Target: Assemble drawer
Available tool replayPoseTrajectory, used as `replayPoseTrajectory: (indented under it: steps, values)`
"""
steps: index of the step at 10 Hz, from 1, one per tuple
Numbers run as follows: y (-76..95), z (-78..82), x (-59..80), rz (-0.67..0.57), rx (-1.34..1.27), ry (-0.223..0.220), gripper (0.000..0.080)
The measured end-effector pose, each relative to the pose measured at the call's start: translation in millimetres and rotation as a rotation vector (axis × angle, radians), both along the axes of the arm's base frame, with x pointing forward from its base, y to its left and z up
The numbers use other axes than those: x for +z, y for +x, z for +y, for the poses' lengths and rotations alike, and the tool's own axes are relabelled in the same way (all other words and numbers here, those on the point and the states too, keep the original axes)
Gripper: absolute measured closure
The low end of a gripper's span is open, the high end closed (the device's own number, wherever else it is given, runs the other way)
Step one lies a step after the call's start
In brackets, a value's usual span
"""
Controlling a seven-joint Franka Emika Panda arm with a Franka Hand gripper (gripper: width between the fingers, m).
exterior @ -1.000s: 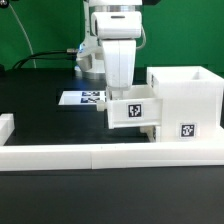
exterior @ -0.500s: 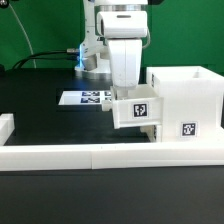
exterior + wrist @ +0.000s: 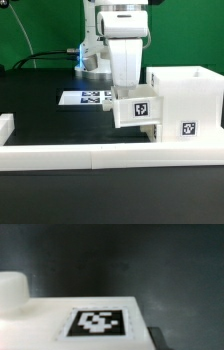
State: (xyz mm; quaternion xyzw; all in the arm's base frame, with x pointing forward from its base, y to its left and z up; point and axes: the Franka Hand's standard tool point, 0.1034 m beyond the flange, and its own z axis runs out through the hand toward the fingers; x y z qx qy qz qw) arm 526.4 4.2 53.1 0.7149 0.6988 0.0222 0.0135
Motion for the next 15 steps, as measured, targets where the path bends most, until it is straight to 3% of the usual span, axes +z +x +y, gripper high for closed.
replayPoseTrajectory:
  steps: [12,15]
  values:
    - [0.1,1.8,-0.3,-0.004,-0.023,0.004,0.0754]
    - [1.9,2.5,0.6,-0.011,0.044,-0.017,0.0754]
